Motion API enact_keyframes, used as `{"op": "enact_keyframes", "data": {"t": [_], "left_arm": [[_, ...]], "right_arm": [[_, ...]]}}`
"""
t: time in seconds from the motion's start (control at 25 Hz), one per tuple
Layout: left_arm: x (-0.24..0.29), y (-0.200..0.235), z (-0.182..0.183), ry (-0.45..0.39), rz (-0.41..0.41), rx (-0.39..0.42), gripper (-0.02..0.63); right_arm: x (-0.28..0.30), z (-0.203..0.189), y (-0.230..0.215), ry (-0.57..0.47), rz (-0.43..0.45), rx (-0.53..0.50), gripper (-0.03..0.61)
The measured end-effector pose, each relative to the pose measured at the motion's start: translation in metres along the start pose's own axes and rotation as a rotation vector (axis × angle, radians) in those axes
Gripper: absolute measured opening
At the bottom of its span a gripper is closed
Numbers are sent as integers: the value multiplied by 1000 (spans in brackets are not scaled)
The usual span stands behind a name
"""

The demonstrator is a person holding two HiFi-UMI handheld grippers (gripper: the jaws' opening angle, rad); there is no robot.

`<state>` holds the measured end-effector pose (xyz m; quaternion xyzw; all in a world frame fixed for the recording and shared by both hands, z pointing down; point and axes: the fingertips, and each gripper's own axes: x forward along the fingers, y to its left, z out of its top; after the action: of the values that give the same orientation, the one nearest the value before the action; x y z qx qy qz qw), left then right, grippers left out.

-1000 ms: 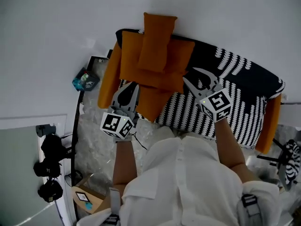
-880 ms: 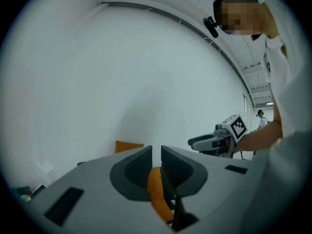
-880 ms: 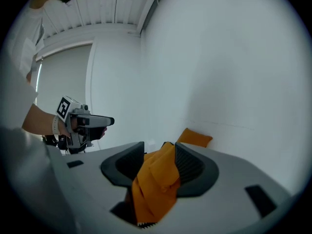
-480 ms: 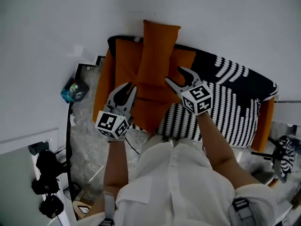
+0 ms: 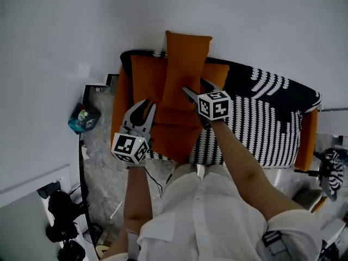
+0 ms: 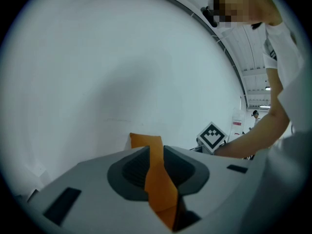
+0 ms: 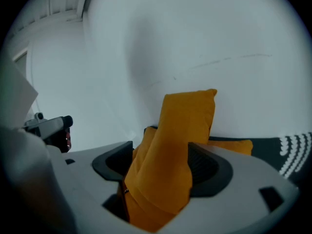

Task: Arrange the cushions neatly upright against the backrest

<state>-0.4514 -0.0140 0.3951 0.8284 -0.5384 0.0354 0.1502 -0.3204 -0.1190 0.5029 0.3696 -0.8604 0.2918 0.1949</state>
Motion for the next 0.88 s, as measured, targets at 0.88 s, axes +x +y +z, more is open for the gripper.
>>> {"op": "enact_keyframes", "data": {"t": [0.88], "left_arm": [[2,15,-18,26,-19,-42,97]], "right_arm": [[64,-14,-47,144,-233,109,269]]}}
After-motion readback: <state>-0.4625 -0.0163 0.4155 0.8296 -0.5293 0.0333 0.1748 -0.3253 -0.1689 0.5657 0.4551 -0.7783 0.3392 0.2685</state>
